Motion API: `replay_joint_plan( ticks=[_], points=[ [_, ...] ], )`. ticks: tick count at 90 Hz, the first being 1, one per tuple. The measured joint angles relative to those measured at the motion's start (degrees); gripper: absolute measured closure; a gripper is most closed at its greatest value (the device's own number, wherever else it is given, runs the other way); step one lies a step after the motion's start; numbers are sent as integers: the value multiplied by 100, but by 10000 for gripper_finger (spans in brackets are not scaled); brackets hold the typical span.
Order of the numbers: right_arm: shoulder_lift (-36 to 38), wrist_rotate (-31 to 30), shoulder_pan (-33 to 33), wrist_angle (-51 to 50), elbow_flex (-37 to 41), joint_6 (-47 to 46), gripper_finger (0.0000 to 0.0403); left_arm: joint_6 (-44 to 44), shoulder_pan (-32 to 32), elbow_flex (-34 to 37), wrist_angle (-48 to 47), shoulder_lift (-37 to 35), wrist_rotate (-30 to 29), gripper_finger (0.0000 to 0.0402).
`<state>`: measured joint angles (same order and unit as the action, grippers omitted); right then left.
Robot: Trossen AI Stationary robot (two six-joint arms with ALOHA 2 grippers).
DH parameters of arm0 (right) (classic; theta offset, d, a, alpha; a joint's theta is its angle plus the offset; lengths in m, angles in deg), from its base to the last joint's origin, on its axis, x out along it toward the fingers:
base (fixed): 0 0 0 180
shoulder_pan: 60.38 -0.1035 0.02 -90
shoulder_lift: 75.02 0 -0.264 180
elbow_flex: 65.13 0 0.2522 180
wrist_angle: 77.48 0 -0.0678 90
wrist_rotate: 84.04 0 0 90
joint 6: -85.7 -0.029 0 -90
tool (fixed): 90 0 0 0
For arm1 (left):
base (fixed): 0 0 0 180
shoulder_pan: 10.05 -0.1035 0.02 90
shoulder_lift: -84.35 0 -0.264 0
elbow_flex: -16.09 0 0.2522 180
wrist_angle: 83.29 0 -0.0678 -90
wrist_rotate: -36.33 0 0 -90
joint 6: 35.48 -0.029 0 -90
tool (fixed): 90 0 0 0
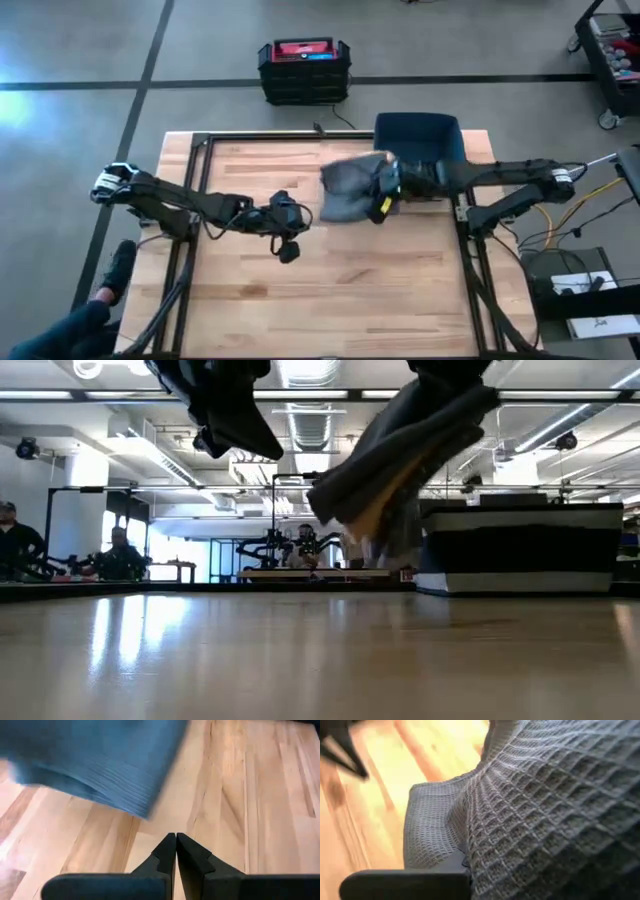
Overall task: Fold towel
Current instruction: Put the stacked kitchen towels into the blue laundry bin
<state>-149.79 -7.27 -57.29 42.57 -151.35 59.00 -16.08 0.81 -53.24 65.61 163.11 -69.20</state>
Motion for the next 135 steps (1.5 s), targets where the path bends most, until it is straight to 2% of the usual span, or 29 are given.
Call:
replay_joint_plan(
  ticks=[30,49,67,85,101,126,135],
  points=[
    [-41,1075,1936,-772,-1208,1074,373,-224,0,17,86,27,-3,402],
    [-24,1667,3278,-1251,-1222,1675,373,-236,0,21,83,42,-4,402],
    [-34,1622,4231,-1995,-983,2141,373,-236,0,21,101,42,-5,402],
    [-32,1006,4566,-2459,-745,2400,373,-236,0,21,102,43,-4,402],
    [-34,795,4691,-2451,-66,2433,373,-236,0,21,100,44,-3,402],
    [-45,696,4811,-1237,1505,2374,372,-236,0,21,100,44,-2,402],
    [-45,474,4925,-862,1990,2330,373,-236,0,21,100,44,0,402]
  ],
)
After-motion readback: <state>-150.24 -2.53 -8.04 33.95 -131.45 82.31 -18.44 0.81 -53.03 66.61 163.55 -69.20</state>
